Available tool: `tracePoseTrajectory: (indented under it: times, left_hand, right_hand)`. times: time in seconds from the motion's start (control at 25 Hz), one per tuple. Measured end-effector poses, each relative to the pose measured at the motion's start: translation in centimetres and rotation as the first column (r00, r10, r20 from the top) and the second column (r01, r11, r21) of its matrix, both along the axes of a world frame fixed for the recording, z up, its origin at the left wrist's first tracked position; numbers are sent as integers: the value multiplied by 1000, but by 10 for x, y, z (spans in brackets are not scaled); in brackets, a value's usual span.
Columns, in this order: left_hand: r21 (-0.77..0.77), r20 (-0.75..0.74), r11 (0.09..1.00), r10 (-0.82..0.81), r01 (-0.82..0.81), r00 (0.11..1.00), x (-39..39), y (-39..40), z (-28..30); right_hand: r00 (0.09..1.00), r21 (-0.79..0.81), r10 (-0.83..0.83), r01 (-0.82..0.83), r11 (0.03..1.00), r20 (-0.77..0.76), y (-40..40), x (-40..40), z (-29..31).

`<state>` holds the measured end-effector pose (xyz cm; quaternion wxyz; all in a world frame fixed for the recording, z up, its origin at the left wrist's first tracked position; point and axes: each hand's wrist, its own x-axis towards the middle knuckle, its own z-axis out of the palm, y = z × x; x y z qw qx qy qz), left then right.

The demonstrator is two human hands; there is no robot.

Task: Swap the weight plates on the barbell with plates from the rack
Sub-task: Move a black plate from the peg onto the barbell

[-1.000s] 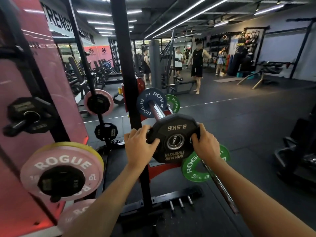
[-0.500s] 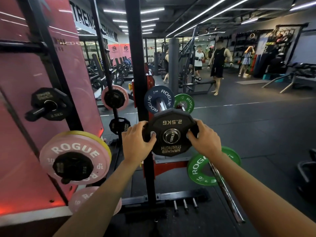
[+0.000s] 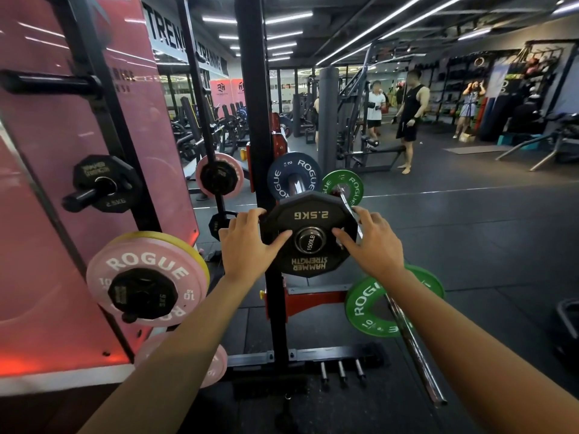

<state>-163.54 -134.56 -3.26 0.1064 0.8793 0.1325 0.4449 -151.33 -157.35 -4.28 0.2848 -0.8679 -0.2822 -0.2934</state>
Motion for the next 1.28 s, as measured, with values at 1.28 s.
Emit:
tracePoseTrajectory:
  times: [1.28]
  left_hand:
    - [-195,7,979,60,-58,998,269,138,-15]
  right_hand:
    - [992,-17,-52,50,999,-113,156,261,9]
